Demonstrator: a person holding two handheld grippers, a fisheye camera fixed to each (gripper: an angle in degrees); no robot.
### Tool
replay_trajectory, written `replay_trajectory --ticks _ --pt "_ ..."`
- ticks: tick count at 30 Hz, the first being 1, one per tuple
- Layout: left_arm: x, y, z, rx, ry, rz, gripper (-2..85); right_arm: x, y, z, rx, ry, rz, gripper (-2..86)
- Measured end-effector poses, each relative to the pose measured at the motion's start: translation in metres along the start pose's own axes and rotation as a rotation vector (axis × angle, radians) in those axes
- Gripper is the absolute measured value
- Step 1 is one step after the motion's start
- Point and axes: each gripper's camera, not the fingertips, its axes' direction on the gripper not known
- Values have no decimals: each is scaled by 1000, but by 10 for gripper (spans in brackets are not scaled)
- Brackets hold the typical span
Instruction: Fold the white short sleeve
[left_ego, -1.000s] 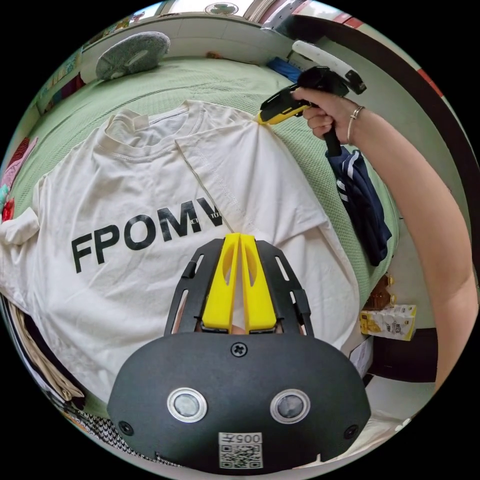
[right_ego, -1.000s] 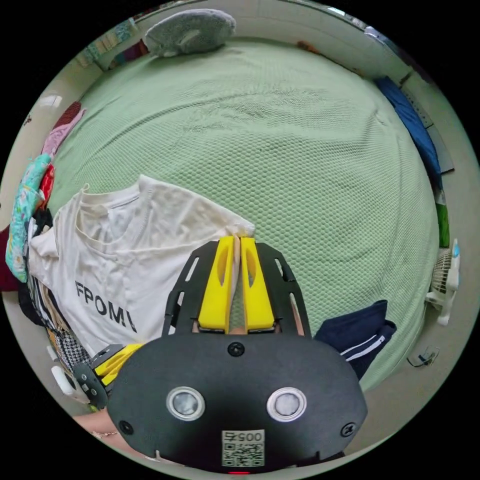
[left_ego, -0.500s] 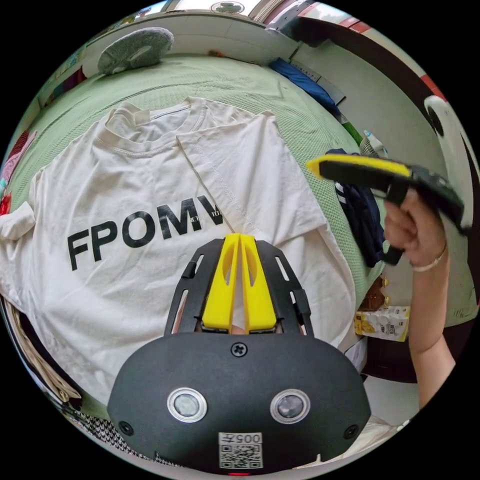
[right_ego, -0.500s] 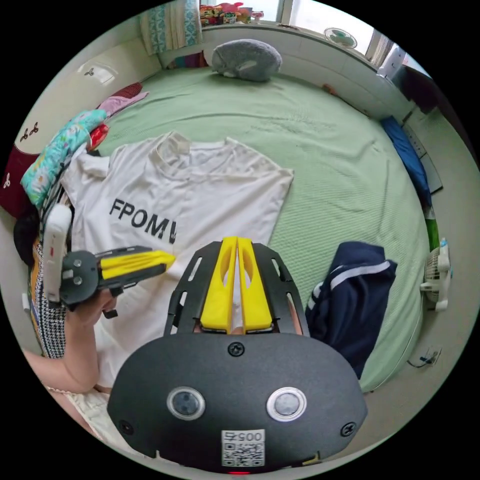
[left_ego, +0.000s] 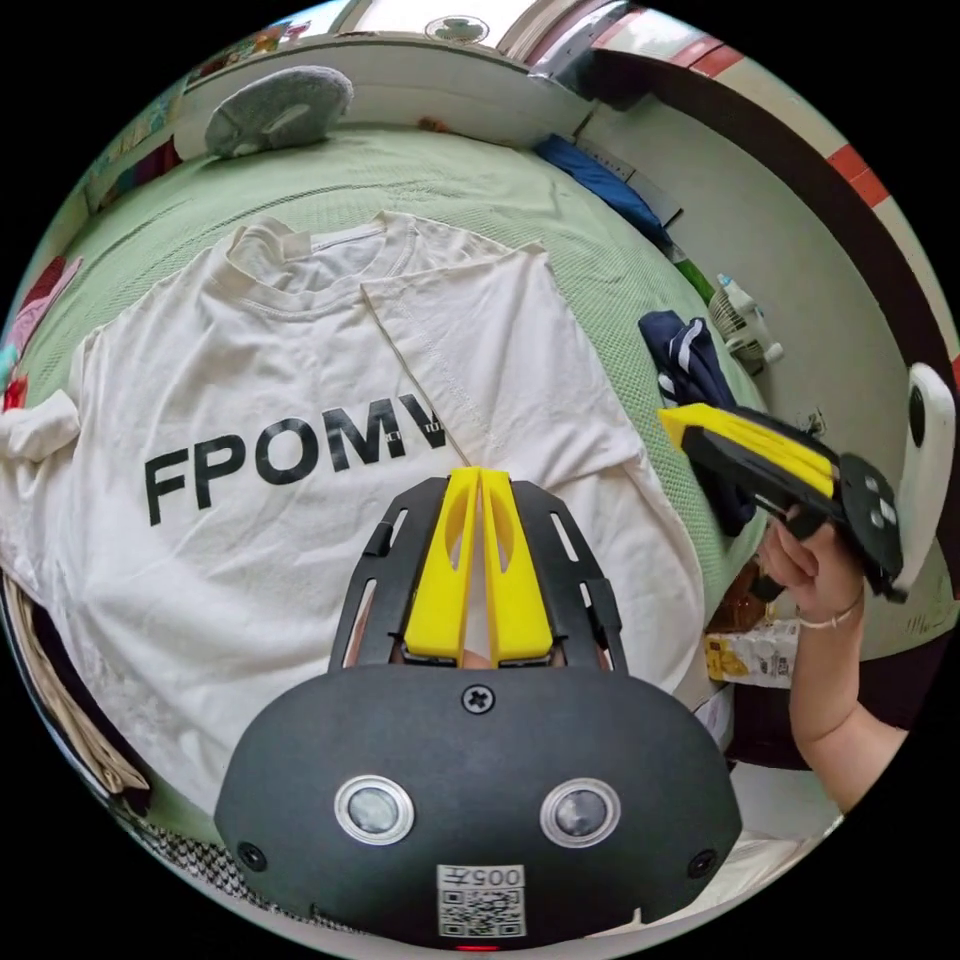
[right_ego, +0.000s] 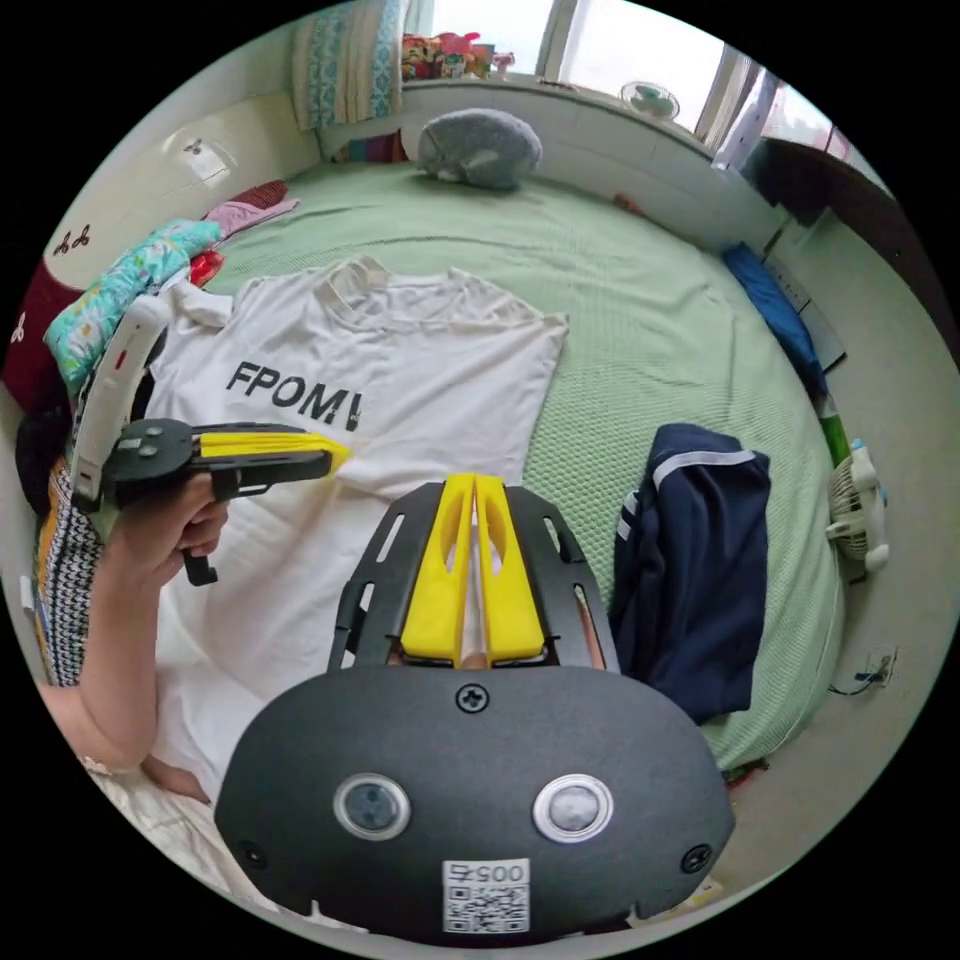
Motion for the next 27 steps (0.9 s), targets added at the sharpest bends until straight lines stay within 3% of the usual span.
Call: replay_trajectory --ticks 6,10,18,27 --pt "14 72 -69 44 -90 -48 -7 -55 61 -28 -73 -224 -20 -13" --pt "28 125 -111 31 -185 -19 -7 -90 87 -67 -17 -354 -68 -13" --pt "32 197 -172 18 -287 -56 -7 -165 132 -161 111 -263 -118 -14" --pt "14 213 -173 -4 -342 -96 -7 -192 151 -155 77 -199 -154 -13"
